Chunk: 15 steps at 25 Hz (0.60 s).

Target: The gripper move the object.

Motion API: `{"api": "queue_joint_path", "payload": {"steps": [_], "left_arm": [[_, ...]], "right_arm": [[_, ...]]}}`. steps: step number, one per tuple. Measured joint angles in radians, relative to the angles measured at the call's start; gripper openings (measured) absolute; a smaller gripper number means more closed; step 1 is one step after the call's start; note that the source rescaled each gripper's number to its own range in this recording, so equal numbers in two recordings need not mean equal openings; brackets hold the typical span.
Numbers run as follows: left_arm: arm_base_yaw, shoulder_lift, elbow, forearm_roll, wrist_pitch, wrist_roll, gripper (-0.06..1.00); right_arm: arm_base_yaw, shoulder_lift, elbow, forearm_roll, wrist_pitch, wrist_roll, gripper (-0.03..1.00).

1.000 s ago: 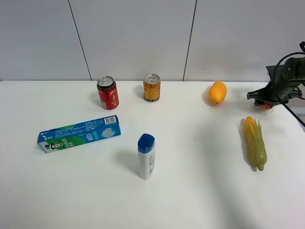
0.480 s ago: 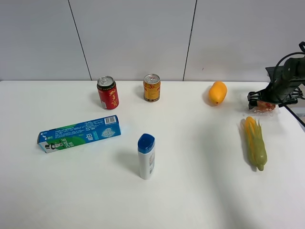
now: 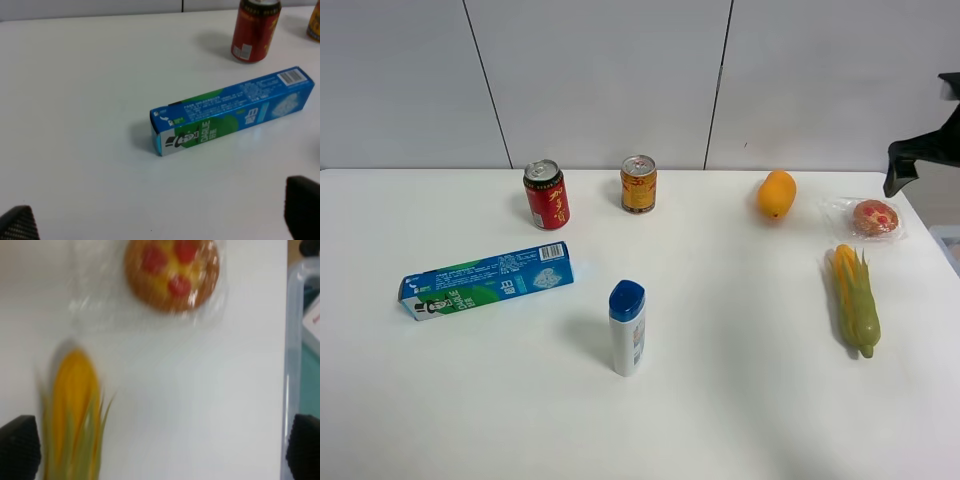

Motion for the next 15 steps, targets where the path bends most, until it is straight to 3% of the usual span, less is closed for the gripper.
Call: {"api": "queue_joint_path", "payload": {"steps": [4,15], "left_arm": [[0.000,0.000,0.000,0.000,0.000,0.000,1.00],[0.000,0.000,0.000,0.000,0.000,0.000,1.00]], "right_arm": [[0.000,-0.184,0.000,0.020,0.131,-0.062,1.00],[0.000,-0.715,0.000,0.055,0.147,-0.067,1.00]]}}
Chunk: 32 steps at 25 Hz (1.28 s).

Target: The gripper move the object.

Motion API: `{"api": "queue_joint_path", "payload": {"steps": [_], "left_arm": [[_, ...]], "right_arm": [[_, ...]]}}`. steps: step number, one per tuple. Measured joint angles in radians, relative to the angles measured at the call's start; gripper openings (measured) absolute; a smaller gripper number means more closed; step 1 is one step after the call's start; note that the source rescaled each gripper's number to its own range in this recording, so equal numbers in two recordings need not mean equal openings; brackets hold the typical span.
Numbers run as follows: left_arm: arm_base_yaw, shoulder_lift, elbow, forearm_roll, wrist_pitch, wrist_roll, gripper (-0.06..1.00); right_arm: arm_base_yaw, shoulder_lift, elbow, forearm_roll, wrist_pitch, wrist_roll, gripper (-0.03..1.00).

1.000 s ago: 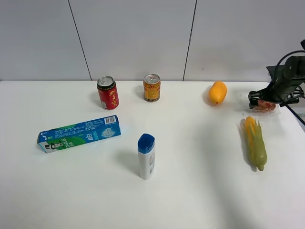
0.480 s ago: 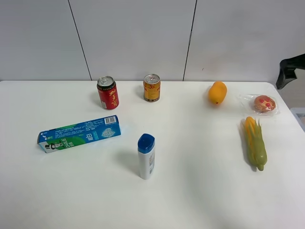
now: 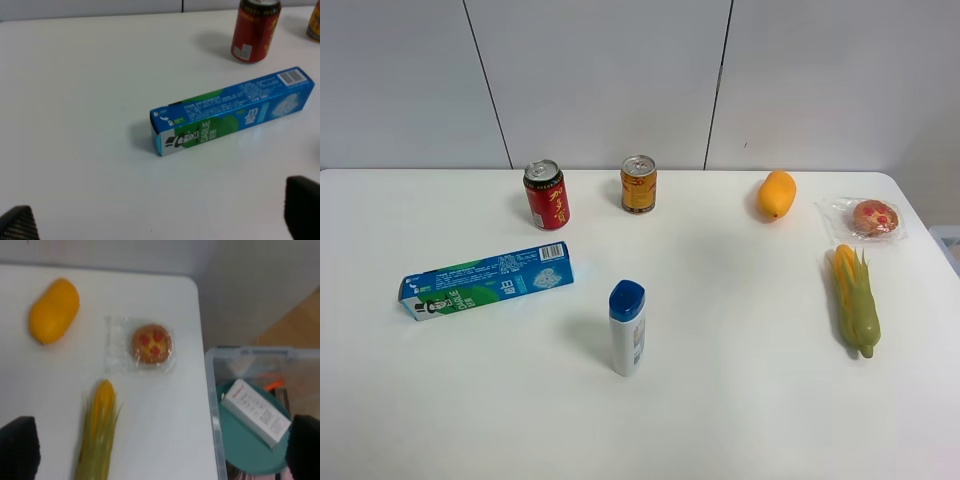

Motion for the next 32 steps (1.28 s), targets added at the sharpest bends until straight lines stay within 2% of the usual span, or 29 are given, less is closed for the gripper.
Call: {"api": "queue_joint_path", "payload": {"steps": [5,11,14,19,24,28,32], "left_arm": [[0.000,0.000,0.000,0.000,0.000,0.000,1.00],[0.000,0.000,0.000,0.000,0.000,0.000,1.00],[0.000,0.000,0.000,0.000,0.000,0.000,1.00],[0.000,0.000,0.000,0.000,0.000,0.000,1.00],[0.000,0.000,0.000,0.000,0.000,0.000,1.00],[0.000,0.000,0.000,0.000,0.000,0.000,1.00],[0.000,0.000,0.000,0.000,0.000,0.000,1.00]], "right_arm": [[0.030,-0.252,0.078,0.061,0.002,-0.042,1.00],[0.213,-0.505,0.318,0.064,0.018,-0.070,1.00],[0.277,-0.613,0.451,0.041,0.018,-0.035,1.00],[0.295,-0.773,0.670,0.015,0.021,0.058,1.00],[0.306,-0.838,0.858,0.018,-0.082,0.146,1.00],[0.310,-0.841,0.921,0.009,-0.125,0.192,1.00],[0.311,-0.841,0.930,-0.054,-0.129,0.234,1.00]]}}
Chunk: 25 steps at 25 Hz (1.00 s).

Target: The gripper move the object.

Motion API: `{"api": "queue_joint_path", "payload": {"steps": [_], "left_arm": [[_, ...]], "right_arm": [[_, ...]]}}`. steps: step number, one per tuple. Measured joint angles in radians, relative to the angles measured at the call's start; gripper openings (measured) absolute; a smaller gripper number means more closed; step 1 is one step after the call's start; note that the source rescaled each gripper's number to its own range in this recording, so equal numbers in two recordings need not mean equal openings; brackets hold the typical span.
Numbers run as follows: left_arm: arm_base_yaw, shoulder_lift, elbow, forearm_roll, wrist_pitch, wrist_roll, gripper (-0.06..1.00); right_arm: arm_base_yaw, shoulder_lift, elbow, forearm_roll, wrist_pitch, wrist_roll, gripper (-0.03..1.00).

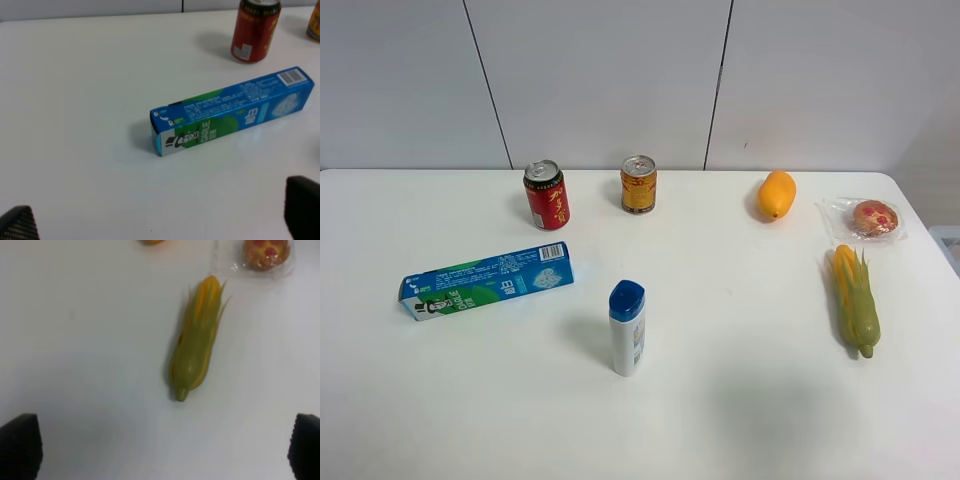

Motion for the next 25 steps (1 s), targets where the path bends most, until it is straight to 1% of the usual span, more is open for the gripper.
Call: {"api": "queue_joint_path", "payload": {"steps": [2,4,10,16,25], "left_arm": [[0.000,0.000,0.000,0.000,0.000,0.000,1.00],[0.000,0.000,0.000,0.000,0.000,0.000,1.00],[0.000,0.000,0.000,0.000,0.000,0.000,1.00],[0.000,0.000,0.000,0.000,0.000,0.000,1.00],[0.000,0.000,0.000,0.000,0.000,0.000,1.00]], "right_arm": [[-0.001,-0.009,0.003,-0.027,0.009,0.034,1.00],[-0.001,-0.029,0.005,-0.030,0.022,0.050,1.00],[-0.001,-0.143,0.084,-0.036,0.011,0.060,1.00],[-0.001,-0.253,0.093,-0.035,-0.008,0.060,1.00],[-0.001,-0.261,0.093,-0.035,-0.008,0.065,1.00]]}}
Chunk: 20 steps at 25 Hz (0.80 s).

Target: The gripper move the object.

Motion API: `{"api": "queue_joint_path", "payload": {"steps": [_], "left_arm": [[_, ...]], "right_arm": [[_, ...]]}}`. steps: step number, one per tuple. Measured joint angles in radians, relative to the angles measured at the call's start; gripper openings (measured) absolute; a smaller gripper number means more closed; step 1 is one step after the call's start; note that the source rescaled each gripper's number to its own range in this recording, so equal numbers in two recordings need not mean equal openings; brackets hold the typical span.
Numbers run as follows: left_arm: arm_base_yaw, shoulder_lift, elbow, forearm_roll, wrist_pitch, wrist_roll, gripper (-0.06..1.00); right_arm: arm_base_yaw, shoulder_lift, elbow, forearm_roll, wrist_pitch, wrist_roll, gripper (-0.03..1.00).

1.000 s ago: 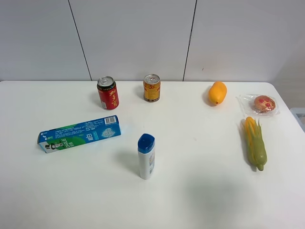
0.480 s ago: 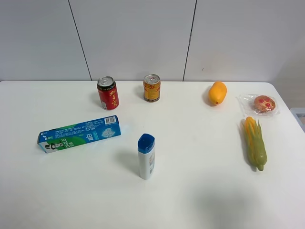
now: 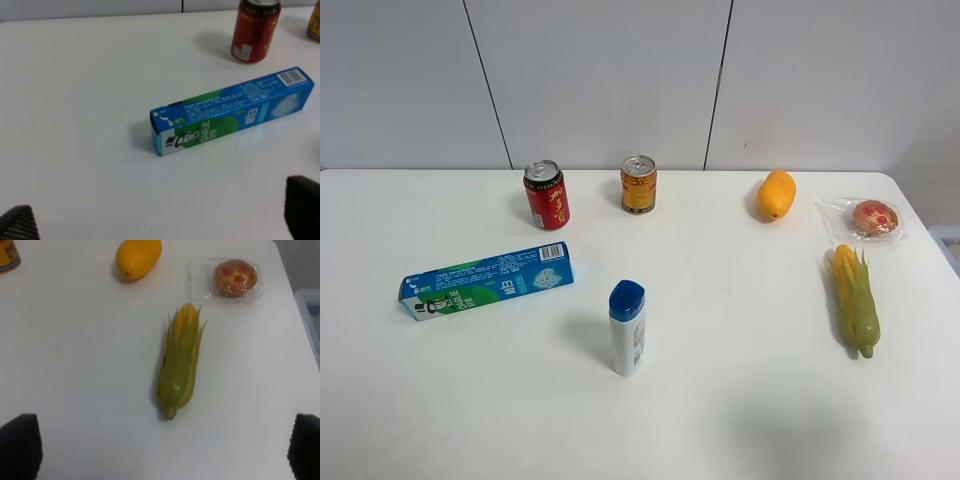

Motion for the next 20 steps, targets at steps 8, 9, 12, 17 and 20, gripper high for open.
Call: {"api": "queue_joint_path", "payload": {"steps": [8,9,12,17,20], "left_arm": [[0.000,0.000,0.000,0.000,0.000,0.000,1.00],[0.000,0.000,0.000,0.000,0.000,0.000,1.00],[0.000,0.000,0.000,0.000,0.000,0.000,1.00],[0.000,0.000,0.000,0.000,0.000,0.000,1.00],[0.000,0.000,0.000,0.000,0.000,0.000,1.00]], "right_arm": [[0.000,0.000,0.000,0.000,0.000,0.001,1.00],[0.000,0.000,0.000,0.000,0.000,0.001,1.00],[0.000,0.000,0.000,0.000,0.000,0.001,1.00],[0.000,0.000,0.000,0.000,0.000,0.001,1.00],[0.000,0.000,0.000,0.000,0.000,0.001,1.00]]}}
